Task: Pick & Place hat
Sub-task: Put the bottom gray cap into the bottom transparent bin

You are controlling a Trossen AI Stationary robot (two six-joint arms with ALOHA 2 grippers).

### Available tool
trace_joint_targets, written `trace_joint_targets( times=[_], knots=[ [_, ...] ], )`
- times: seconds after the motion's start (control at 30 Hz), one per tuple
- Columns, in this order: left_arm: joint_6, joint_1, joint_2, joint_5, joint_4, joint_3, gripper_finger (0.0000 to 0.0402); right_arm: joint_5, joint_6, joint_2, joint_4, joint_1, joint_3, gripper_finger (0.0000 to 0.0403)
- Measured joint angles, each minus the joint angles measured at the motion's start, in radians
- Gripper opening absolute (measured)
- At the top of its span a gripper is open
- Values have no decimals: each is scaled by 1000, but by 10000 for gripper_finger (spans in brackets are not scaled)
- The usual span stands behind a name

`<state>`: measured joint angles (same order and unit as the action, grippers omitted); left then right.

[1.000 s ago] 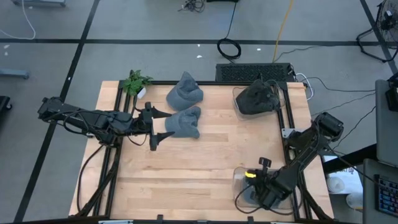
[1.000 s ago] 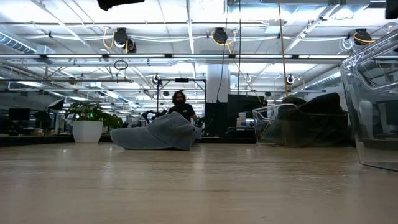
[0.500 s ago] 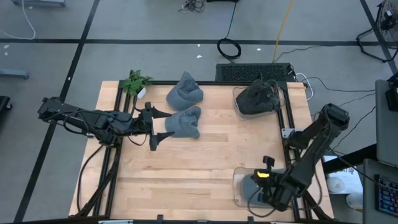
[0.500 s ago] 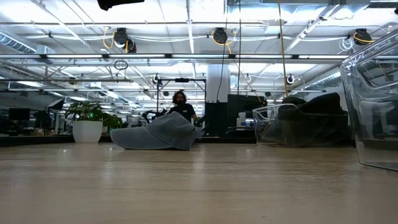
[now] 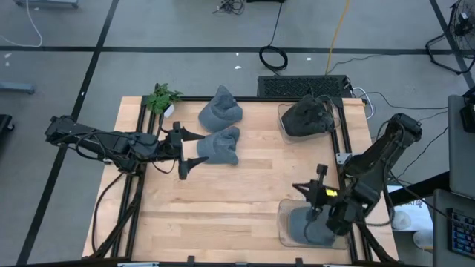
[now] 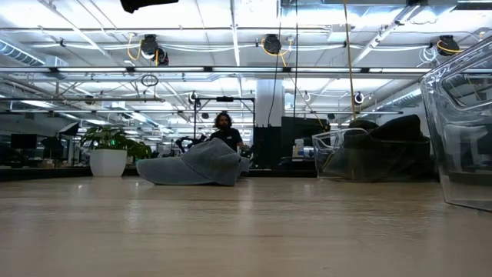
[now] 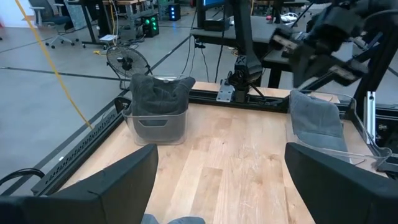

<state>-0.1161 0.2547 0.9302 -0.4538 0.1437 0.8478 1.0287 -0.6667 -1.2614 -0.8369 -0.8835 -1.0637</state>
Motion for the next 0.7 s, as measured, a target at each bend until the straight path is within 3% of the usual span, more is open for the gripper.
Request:
trace_joint_targets(
  times=[0.13, 0.3, 0.43, 0.57, 0.7],
  knots=[
    [4, 0, 0, 0, -87, 0, 361, -41, 187, 89, 252, 93, 149, 0],
    [-35, 0, 0, 8, -130, 0, 361, -207, 515, 238, 715, 239, 386, 0],
    [-28, 0, 1, 8, -104, 0, 361, -355, 758, 341, 964, 351, 499, 0],
    [-64, 2, 9, 10, -85, 0, 361, -432, 873, 419, 1044, 425, 535, 0],
    [-86, 2, 10, 10, -87, 0, 361, -446, 861, 486, 998, 461, 544, 0]
  ],
)
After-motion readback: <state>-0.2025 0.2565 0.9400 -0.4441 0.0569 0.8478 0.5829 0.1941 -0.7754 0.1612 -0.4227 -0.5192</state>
